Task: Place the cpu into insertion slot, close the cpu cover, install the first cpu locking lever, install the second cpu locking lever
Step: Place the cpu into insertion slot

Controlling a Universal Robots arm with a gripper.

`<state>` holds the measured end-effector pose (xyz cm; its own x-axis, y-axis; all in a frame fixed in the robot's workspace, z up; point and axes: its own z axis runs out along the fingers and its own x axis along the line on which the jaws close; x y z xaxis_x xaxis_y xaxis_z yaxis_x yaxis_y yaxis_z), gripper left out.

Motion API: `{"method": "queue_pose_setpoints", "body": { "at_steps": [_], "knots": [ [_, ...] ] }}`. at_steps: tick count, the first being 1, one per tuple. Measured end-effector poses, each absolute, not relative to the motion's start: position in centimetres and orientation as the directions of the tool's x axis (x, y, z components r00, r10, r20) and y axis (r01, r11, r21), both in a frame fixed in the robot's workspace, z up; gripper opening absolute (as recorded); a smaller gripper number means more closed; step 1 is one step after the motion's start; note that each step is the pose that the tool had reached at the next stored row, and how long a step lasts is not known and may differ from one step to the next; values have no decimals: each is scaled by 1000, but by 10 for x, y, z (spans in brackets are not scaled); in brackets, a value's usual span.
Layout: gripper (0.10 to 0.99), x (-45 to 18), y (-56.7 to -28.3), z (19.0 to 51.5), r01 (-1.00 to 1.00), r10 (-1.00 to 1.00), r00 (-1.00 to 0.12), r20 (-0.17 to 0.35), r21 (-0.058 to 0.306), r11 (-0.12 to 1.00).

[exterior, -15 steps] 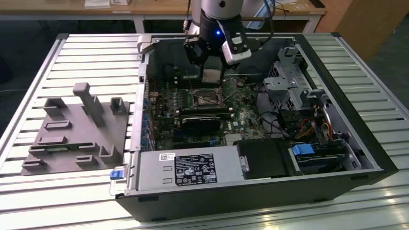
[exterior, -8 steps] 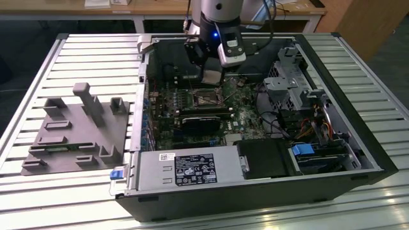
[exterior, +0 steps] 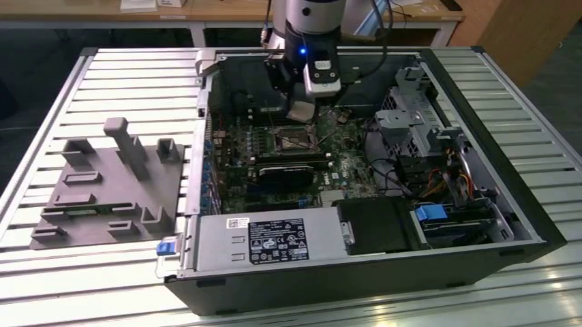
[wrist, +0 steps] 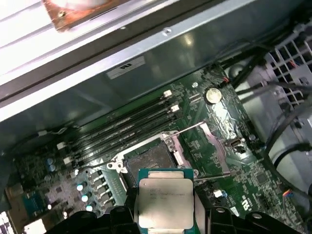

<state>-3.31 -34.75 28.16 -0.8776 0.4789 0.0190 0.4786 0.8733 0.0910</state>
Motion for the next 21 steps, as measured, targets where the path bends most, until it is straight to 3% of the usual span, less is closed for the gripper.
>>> {"method": "queue_pose_setpoints", "body": {
  "at_steps": [21],
  "knots": [
    [537, -33, -348, 275, 769, 771, -636, 19, 91, 632]
  ]
}}
